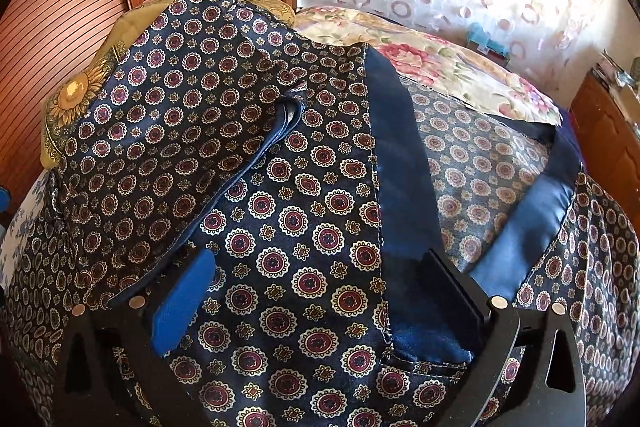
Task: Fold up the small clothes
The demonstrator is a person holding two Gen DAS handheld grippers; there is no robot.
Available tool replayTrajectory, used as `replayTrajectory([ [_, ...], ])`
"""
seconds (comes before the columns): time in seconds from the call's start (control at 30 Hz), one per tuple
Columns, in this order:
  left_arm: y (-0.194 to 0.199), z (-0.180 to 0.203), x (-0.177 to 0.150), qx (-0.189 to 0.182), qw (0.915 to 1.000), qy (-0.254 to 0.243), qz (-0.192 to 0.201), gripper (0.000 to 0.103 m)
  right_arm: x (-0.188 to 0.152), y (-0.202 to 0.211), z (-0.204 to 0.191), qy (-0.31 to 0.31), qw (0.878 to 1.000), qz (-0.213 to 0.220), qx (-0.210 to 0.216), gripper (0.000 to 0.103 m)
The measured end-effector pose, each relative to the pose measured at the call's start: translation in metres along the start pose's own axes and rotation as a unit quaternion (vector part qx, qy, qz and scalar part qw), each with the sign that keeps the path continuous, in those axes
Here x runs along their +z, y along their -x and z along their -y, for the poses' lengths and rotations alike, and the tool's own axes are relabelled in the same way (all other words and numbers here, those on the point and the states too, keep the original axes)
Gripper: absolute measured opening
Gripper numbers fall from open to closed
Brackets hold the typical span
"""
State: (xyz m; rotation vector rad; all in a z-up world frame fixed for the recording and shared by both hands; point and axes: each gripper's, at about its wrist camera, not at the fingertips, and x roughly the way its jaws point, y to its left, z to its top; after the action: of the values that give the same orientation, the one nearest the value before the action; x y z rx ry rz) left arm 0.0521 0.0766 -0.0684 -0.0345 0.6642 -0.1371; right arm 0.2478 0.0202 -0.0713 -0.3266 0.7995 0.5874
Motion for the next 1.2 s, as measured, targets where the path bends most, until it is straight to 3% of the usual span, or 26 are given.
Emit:
replayTrajectory([
  [0.23, -0.015, 0.004, 0.003, -0.009, 0.9998, 0.005, -0.015, 0.079, -0.003, 0.003, 0.000, -0.008, 1.000, 0.007, -0.003, 0.103],
  [0.33, -0.024, 0.008, 0.009, -0.012, 0.9996, 0.004, -0.025, 0.079, -0.010, 0.012, 0.005, -0.021, 0.999, 0.002, -0.026, 0.103],
  [0.43, -0.031, 0.019, 0.015, -0.016, 0.9994, -0.006, -0.028, 0.079, -0.025, 0.038, 0.018, -0.023, 0.999, 0.029, -0.034, 0.103],
  [0.57, -0.043, 0.040, 0.023, -0.025, 0.9983, -0.034, -0.040, 0.079, -0.055, 0.082, 0.061, -0.045, 0.997, 0.050, -0.044, 0.102],
  [0.73, -0.061, 0.064, 0.029, -0.040, 0.9955, -0.063, -0.059, 0.079, -0.105, 0.123, 0.134, -0.088, 0.992, 0.044, -0.077, 0.092],
  [0.93, -0.083, 0.088, 0.039, -0.055, 0.9916, -0.085, -0.081, 0.079, -0.171, 0.161, 0.229, -0.186, 0.976, 0.035, -0.103, 0.082],
  [1.2, -0.106, 0.106, 0.054, -0.069, 0.9881, -0.098, -0.096, 0.079, -0.214, 0.184, 0.286, -0.259, 0.960, 0.029, -0.098, 0.072],
])
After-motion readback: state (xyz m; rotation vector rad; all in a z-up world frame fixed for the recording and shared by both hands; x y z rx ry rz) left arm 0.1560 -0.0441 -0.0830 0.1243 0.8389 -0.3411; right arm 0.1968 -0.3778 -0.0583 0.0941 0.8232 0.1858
